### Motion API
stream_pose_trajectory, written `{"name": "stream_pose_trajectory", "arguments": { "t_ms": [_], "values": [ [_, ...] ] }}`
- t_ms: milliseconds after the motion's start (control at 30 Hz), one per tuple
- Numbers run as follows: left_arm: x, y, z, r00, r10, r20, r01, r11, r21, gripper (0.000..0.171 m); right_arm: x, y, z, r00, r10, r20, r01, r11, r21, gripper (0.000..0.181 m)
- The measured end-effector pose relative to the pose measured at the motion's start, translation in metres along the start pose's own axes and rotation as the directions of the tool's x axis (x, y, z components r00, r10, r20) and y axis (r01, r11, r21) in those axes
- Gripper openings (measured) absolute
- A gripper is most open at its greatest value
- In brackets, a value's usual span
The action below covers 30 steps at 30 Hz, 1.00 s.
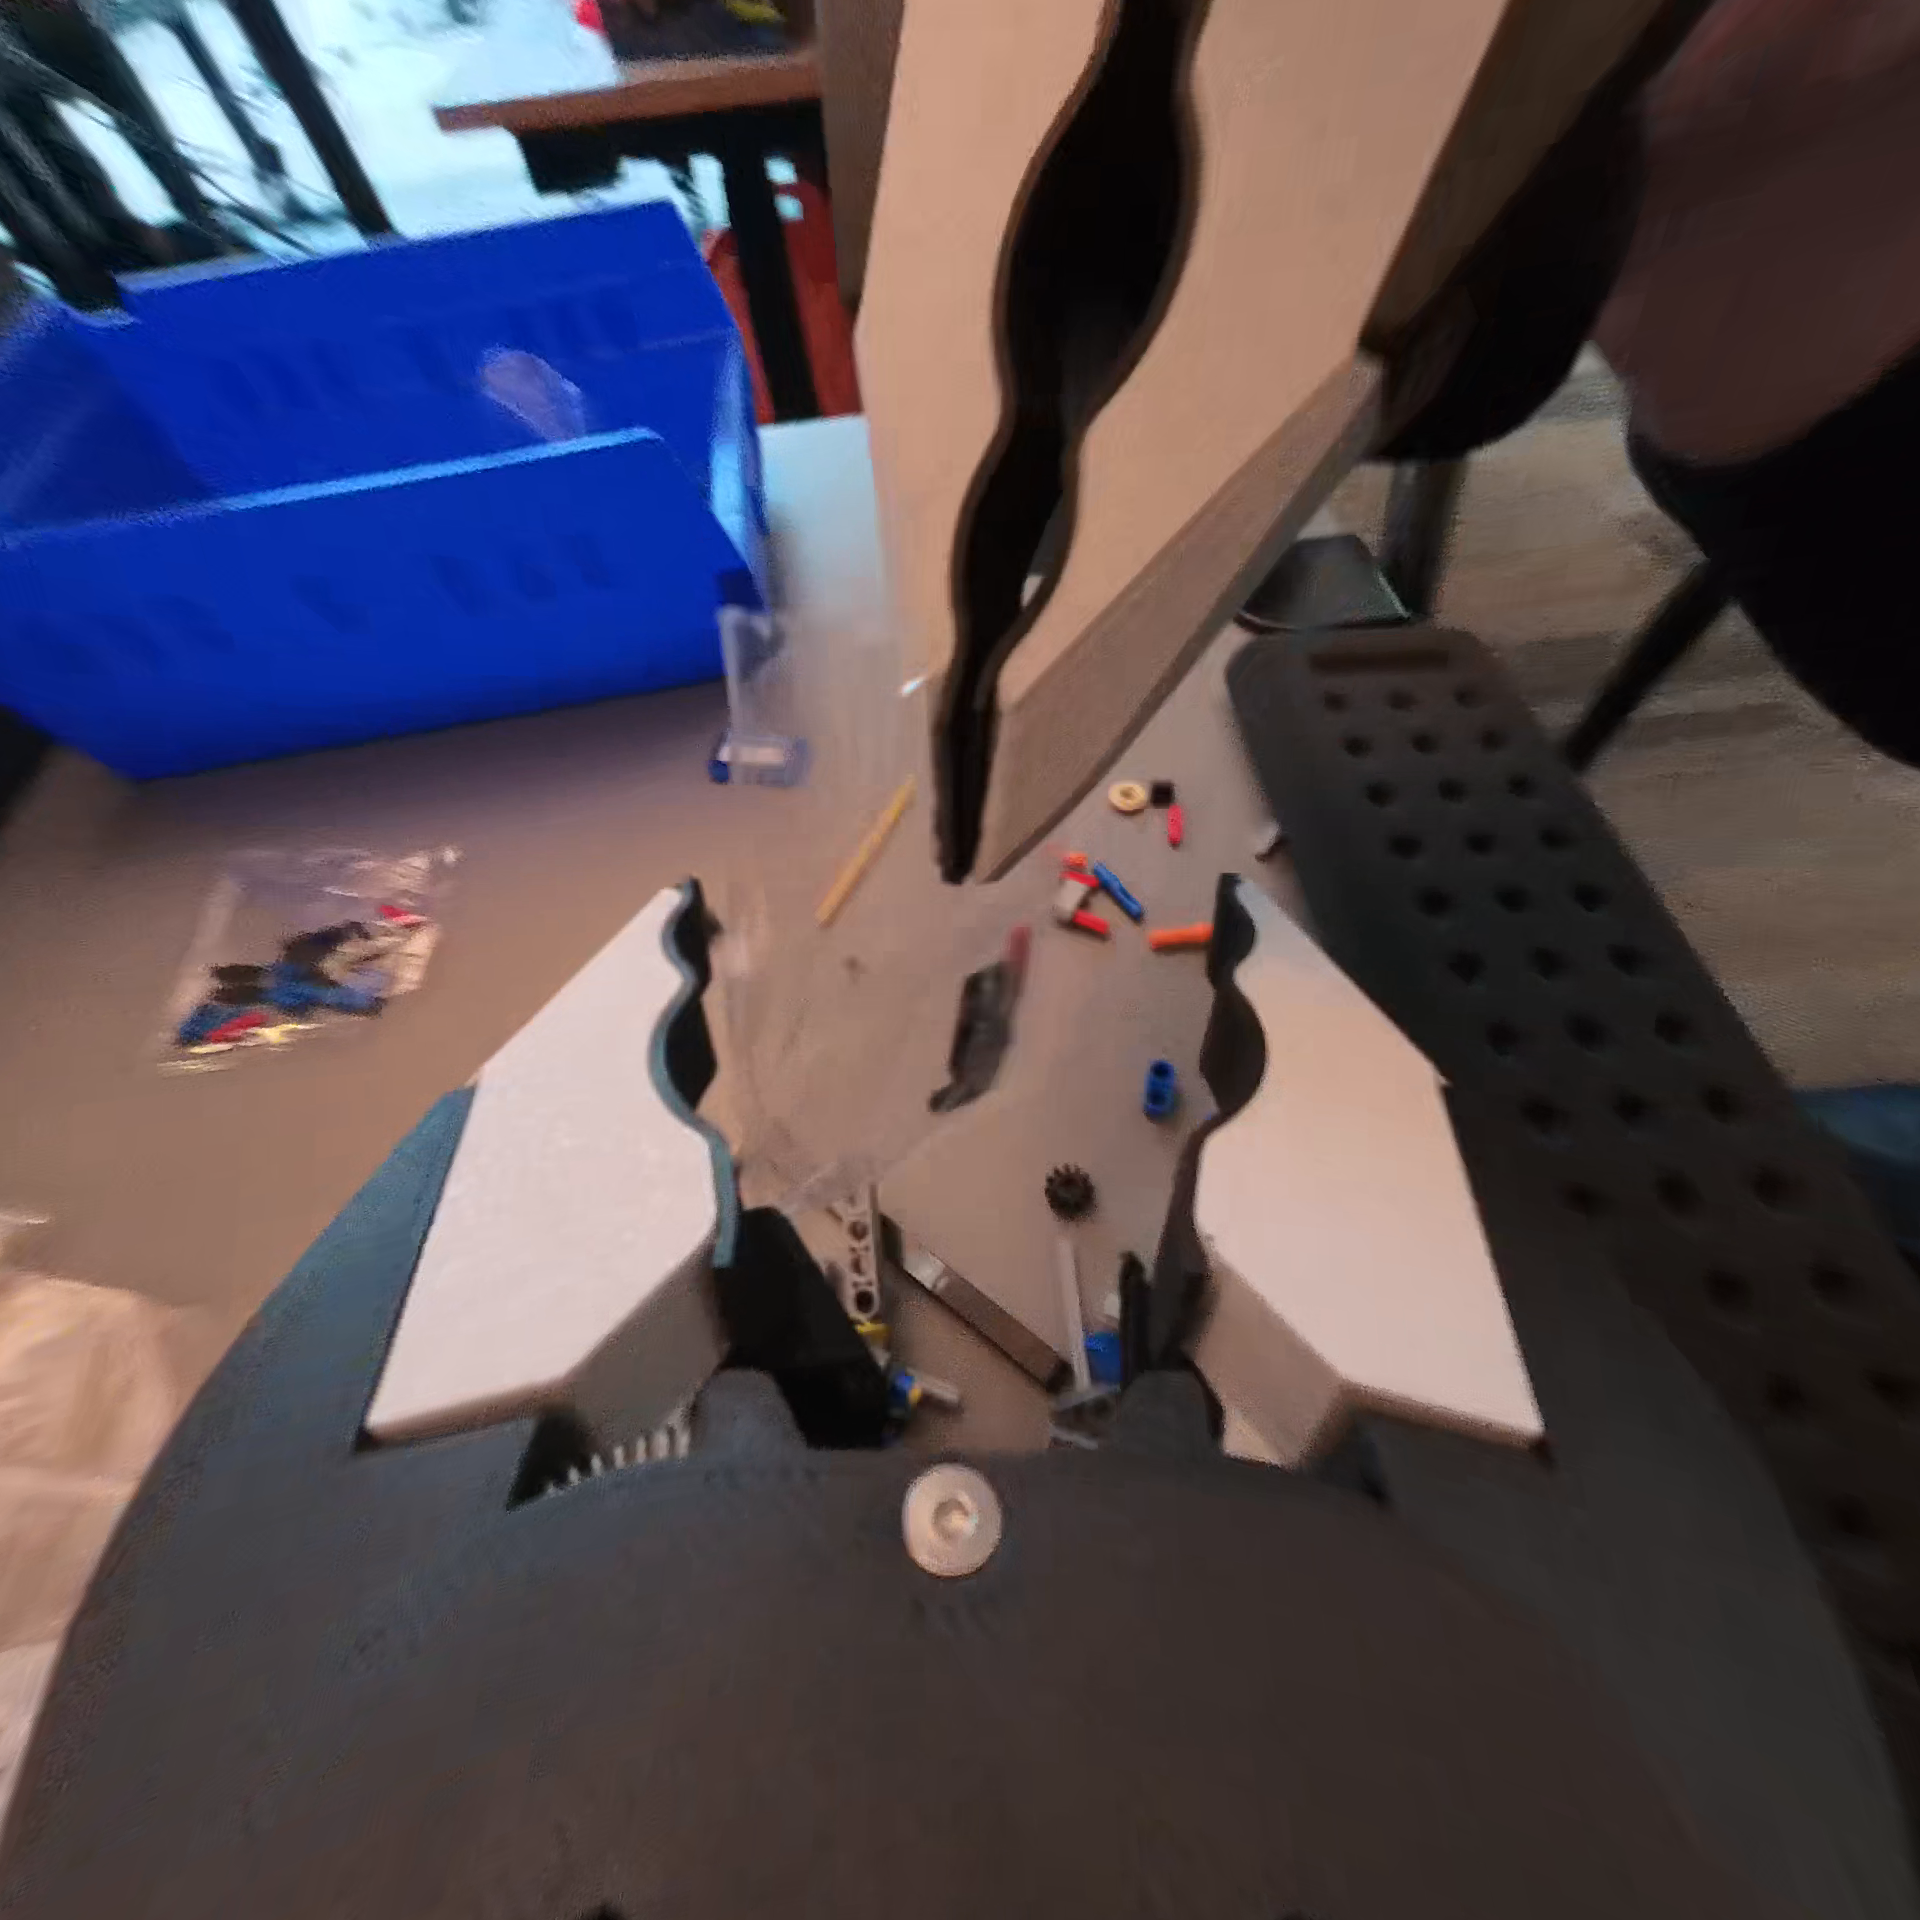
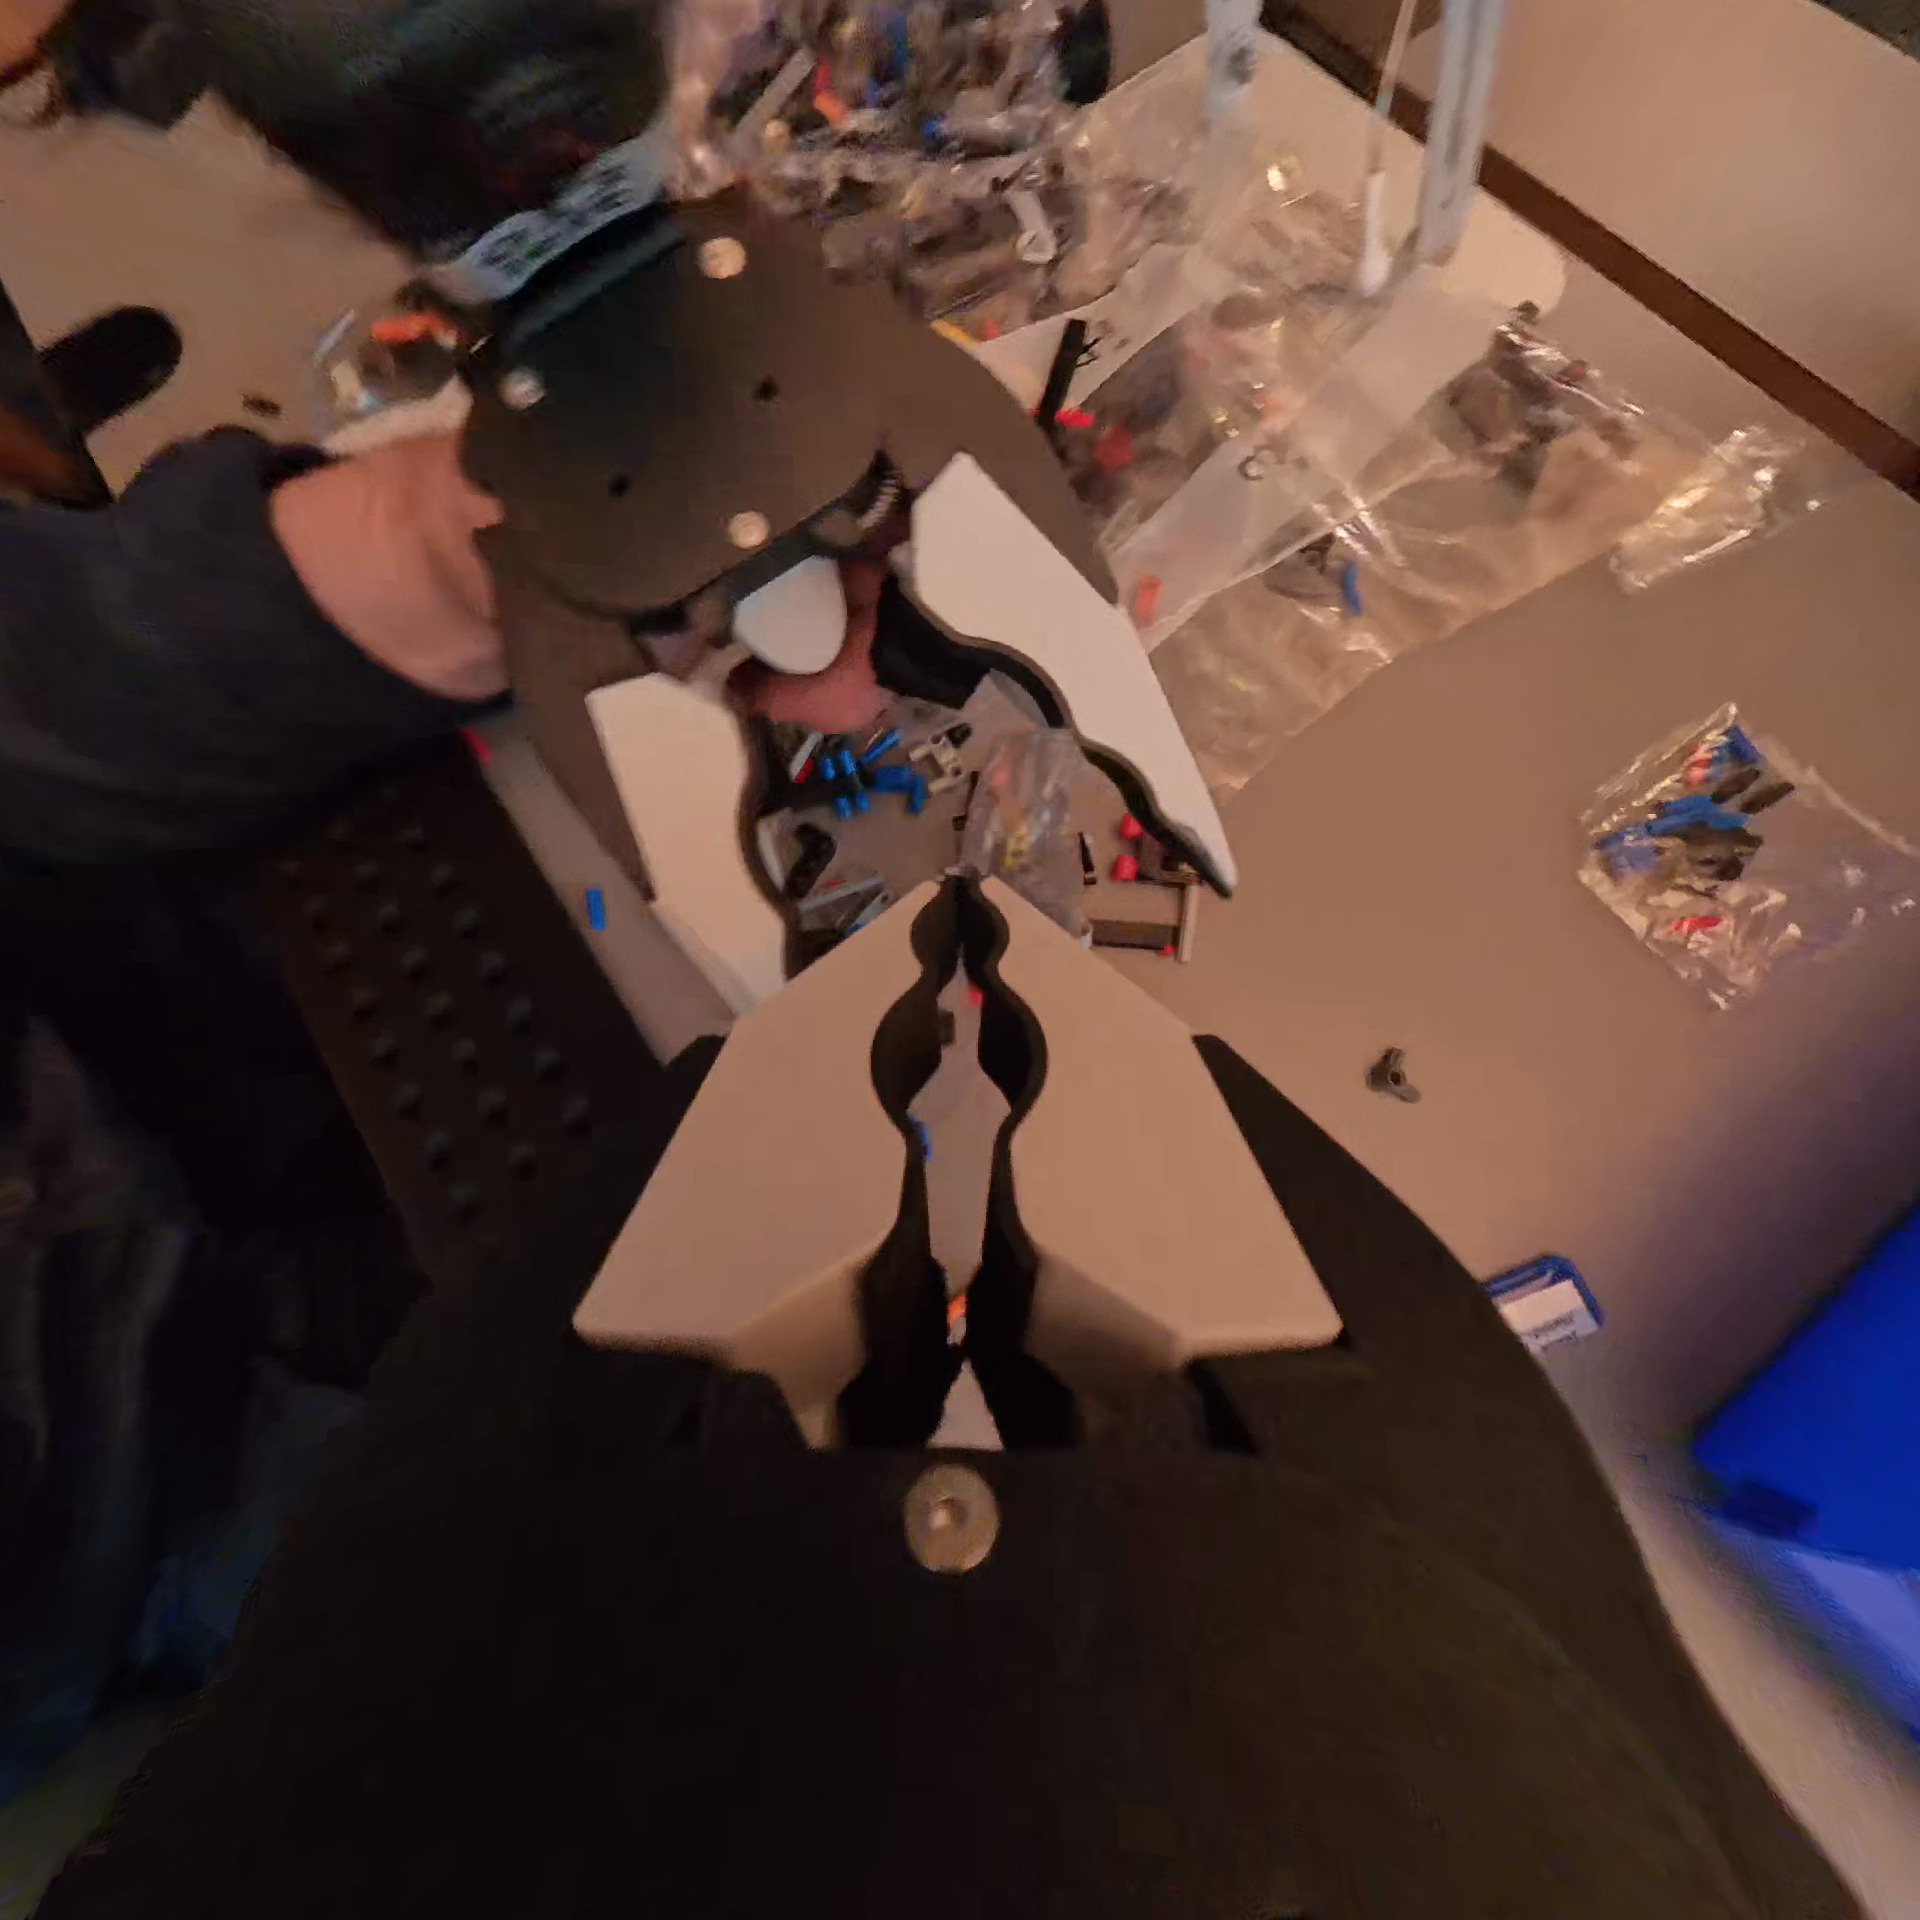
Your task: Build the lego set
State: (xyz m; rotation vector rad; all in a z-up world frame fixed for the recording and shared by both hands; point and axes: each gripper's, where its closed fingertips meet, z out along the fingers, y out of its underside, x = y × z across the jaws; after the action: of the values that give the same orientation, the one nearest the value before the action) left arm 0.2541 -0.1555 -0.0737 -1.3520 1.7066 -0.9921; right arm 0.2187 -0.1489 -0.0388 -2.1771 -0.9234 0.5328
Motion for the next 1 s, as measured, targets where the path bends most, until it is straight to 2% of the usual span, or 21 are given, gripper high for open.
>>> {"name": "stream_pose_trajectory", "arguments": {
  "t_ms": [33,133,233,333,367,433,533,600,767,833,1000],
  "values": [
    [-0.001,-0.001,0.001,0.999,0.019,0.03,-0.019,1.0,-0.012,0.099,0.003,-0.001,0.0,1.0,0.016,-0.01,-0.016,1.0,0.008,0.0],
    [-0.011,0.003,0.007,0.975,0.143,0.168,-0.128,0.987,-0.097,0.092,0.012,-0.005,-0.002,0.997,0.066,-0.035,-0.064,0.997,0.042,0.0],
    [-0.024,0.004,0.011,0.942,0.186,0.28,-0.152,0.979,-0.139,0.087,0.016,-0.011,-0.005,0.993,0.109,-0.042,-0.105,0.991,0.08,0.0],
    [-0.036,0.002,0.01,0.92,0.163,0.356,-0.123,0.983,-0.134,0.098,0.015,-0.017,-0.007,0.988,0.15,-0.017,-0.147,0.981,0.128,0.0],
    [-0.038,0.002,0.01,0.914,0.167,0.369,-0.124,0.983,-0.137,0.095,0.015,-0.018,-0.006,0.987,0.157,-0.01,-0.155,0.979,0.134,0.0],
    [-0.044,0.004,0.008,0.893,0.191,0.408,-0.138,0.978,-0.156,0.079,0.013,-0.02,-0.005,0.986,0.165,0.001,-0.164,0.975,0.148,0.0],
    [-0.041,0.005,0.009,0.903,0.186,0.386,-0.139,0.979,-0.147,0.051,0.011,-0.021,-0.002,0.988,0.155,-0.003,-0.153,0.977,0.145,0.0],
    [-0.041,0.004,0.008,0.901,0.196,0.386,-0.151,0.978,-0.145,0.043,0.01,-0.023,-0.002,0.989,0.149,-0.007,-0.147,0.978,0.146,0.0],
    [-0.04,-0.004,0.003,0.917,0.148,0.37,-0.139,0.989,-0.051,0.035,0.008,-0.03,-0.008,0.994,0.108,-0.034,-0.101,0.981,0.169,0.0],
    [-0.038,-0.007,0.001,0.93,0.122,0.346,-0.126,0.992,-0.009,0.03,0.005,-0.034,-0.012,0.996,0.089,-0.028,-0.083,0.98,0.18,0.006],
    [-0.038,-0.019,-0.008,0.944,0.072,0.321,-0.112,0.988,0.108,0.028,0.005,-0.048,-0.035,0.996,0.078,-0.037,-0.065,0.96,0.273,0.014]
  ]
}}
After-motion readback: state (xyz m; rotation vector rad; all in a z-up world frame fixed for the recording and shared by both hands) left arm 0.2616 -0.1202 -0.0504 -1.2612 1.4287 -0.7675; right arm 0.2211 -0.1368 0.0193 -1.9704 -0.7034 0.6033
